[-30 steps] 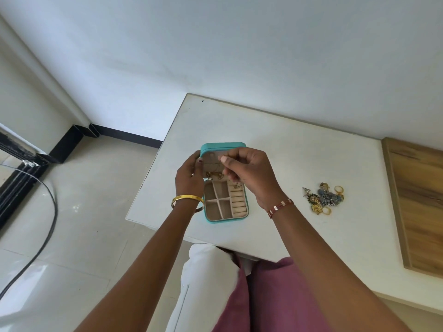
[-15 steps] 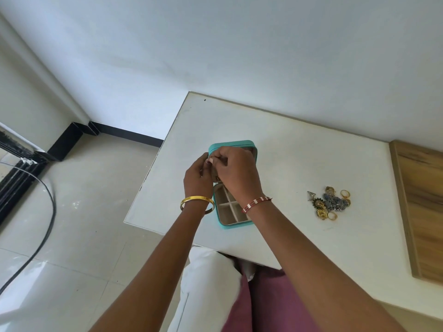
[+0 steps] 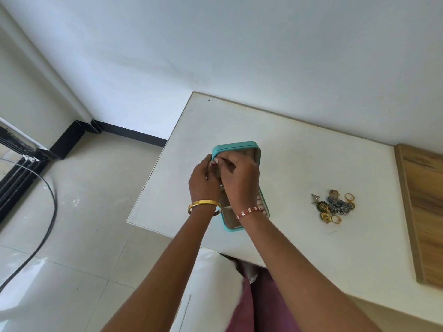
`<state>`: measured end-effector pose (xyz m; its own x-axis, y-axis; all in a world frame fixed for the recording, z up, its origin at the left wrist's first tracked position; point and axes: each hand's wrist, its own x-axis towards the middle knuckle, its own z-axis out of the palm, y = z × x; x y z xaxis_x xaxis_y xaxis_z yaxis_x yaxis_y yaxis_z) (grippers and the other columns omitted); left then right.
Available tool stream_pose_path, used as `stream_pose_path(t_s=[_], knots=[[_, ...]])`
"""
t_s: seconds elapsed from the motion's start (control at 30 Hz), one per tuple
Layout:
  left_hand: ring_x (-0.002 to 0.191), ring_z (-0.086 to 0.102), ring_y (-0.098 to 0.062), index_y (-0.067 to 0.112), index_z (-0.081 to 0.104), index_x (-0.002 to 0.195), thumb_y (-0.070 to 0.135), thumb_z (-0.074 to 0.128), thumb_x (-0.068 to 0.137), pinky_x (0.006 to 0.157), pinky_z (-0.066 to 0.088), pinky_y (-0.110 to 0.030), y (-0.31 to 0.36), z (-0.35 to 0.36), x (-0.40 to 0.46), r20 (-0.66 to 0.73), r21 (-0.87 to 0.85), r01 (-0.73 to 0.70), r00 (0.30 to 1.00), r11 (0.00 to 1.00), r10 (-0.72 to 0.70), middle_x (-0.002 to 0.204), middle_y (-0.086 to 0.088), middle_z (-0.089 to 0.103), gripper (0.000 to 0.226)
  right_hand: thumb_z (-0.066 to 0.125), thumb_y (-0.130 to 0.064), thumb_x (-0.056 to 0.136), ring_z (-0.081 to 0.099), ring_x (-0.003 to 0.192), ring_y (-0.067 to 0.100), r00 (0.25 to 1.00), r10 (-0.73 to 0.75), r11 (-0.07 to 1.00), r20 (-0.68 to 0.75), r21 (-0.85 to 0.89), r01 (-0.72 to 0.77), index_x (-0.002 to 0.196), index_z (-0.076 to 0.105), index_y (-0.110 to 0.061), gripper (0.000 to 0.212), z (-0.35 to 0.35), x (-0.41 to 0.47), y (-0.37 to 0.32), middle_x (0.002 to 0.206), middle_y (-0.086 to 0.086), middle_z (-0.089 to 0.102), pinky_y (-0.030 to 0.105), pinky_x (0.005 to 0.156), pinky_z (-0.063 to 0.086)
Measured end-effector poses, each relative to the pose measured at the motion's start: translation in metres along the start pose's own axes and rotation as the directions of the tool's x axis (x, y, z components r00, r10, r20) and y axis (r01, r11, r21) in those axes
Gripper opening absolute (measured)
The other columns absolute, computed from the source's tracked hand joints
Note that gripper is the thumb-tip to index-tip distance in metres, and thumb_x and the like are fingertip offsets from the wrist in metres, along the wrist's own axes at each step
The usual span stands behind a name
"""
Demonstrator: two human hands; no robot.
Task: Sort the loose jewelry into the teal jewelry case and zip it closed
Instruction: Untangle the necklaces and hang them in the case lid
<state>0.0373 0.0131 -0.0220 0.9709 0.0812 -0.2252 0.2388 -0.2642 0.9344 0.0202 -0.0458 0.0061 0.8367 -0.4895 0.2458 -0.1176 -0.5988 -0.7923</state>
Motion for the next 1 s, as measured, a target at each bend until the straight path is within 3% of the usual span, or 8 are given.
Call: stream_pose_path(t_s=[0.17, 0.43, 0.73, 0.9, 1.0], knots=[[0.112, 0.056, -0.025, 0.009, 0.056, 0.124, 0.01, 0.039, 0.096, 0.097, 0.043, -0.029, -0.001, 0.0, -0.004, -0.002, 0.023, -0.038, 0.999, 0.999, 0.038, 0.123, -0.011, 0.061, 0.033, 0.066, -0.009, 0.081, 0.061, 0.077, 0.019, 0.998, 0.0, 0.996, -0.058, 0.09, 0.005, 0.083, 0.072, -0.007, 0.007, 0.006, -0.006, 0.008, 0.08, 0.007, 0.071, 0.018, 0.072, 0.046], [0.111, 0.055, -0.024, 0.007, 0.055, 0.125, 0.003, 0.041, 0.094, 0.094, 0.04, -0.022, -0.002, 0.0, -0.006, 0.019, 0.033, -0.073, 0.997, 0.997, 0.073, 0.122, -0.011, 0.06, 0.034, 0.067, -0.007, 0.076, 0.06, 0.068, 0.024, 0.975, -0.121, 0.991, -0.186, -0.073, 0.109, 0.074, 0.068, -0.007, 0.002, 0.009, -0.008, 0.01, 0.071, 0.006, 0.069, 0.027, 0.065, 0.049], [0.101, 0.054, -0.015, 0.007, 0.056, 0.123, 0.002, 0.043, 0.093, 0.086, 0.038, -0.012, -0.004, 0.002, -0.008, -0.006, 0.022, -0.093, 0.996, 0.995, 0.093, 0.118, -0.011, 0.062, 0.033, 0.068, -0.01, 0.075, 0.059, 0.064, 0.024, 0.971, -0.02, 1.0, -0.237, 0.011, 0.023, 0.07, 0.065, -0.009, 0.006, 0.012, -0.007, 0.011, 0.067, 0.005, 0.067, 0.035, 0.061, 0.053], [0.108, 0.056, -0.02, 0.007, 0.056, 0.124, 0.0, 0.042, 0.093, 0.094, 0.043, -0.024, -0.006, 0.002, -0.008, 0.005, 0.002, -0.085, 0.996, 0.996, 0.085, 0.121, -0.01, 0.061, 0.035, 0.066, -0.015, 0.079, 0.061, 0.064, 0.02, 0.964, 0.089, 0.992, -0.249, 0.104, -0.064, 0.073, 0.064, -0.009, 0.008, 0.012, -0.01, 0.013, 0.07, 0.005, 0.067, 0.036, 0.062, 0.055], [0.107, 0.056, -0.022, 0.007, 0.056, 0.124, 0.0, 0.041, 0.093, 0.096, 0.045, -0.029, -0.005, 0.001, -0.009, 0.006, 0.005, -0.086, 0.996, 0.996, 0.086, 0.12, -0.011, 0.062, 0.035, 0.068, -0.01, 0.078, 0.06, 0.062, 0.013, 0.947, 0.179, 0.973, -0.267, 0.188, -0.131, 0.072, 0.064, -0.009, 0.007, 0.009, -0.01, 0.011, 0.068, -0.004, 0.065, 0.035, 0.063, 0.056]])
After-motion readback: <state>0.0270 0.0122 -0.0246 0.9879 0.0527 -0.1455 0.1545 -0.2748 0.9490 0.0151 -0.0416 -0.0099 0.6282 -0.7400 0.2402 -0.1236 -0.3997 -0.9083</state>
